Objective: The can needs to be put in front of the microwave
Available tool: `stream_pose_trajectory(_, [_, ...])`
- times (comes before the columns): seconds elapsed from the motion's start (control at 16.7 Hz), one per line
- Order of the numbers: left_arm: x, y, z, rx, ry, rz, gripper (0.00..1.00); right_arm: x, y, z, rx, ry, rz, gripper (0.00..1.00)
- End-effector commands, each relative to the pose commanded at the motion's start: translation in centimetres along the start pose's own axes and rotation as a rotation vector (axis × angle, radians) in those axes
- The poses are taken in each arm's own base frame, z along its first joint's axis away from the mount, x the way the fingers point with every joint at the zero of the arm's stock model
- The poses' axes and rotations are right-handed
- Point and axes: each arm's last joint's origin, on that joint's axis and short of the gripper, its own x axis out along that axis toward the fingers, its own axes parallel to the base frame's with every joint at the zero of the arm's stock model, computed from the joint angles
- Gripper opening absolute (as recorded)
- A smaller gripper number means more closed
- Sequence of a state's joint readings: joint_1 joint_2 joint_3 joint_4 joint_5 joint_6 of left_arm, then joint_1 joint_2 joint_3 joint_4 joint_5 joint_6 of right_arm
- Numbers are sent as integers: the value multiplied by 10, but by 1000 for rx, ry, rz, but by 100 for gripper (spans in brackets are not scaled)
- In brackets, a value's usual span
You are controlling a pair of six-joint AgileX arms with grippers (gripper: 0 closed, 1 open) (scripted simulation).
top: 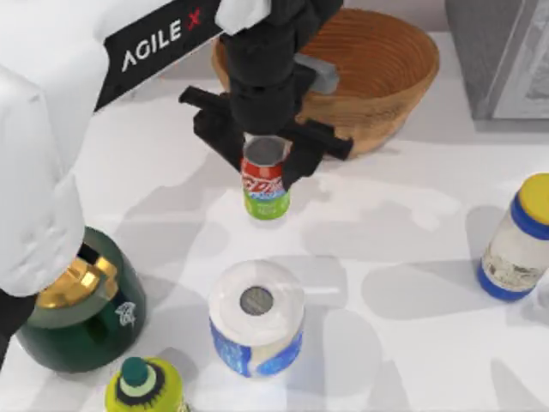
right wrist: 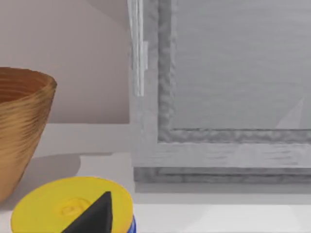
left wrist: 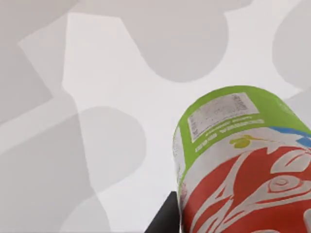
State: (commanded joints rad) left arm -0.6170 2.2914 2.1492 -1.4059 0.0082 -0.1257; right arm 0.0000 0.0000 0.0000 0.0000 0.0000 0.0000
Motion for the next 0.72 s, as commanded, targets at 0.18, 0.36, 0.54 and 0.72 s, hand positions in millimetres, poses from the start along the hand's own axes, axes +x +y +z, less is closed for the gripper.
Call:
stream_pose_trajectory(0.18, [-7,112,-6,-210,0,4,0,0,0,0,0,0,0,100])
stream_pose_trajectory(0.36, [-4,234,-44,-376,11,7,0,0,0,0,0,0,0,100])
stream_pose_trajectory(0.54, [4,318,-94,-445,21,7,0,0,0,0,0,0,0,100])
stream_pose_trajectory(0.72, [7,363,-130,-459,18,12,0,0,0,0,0,0,0,100])
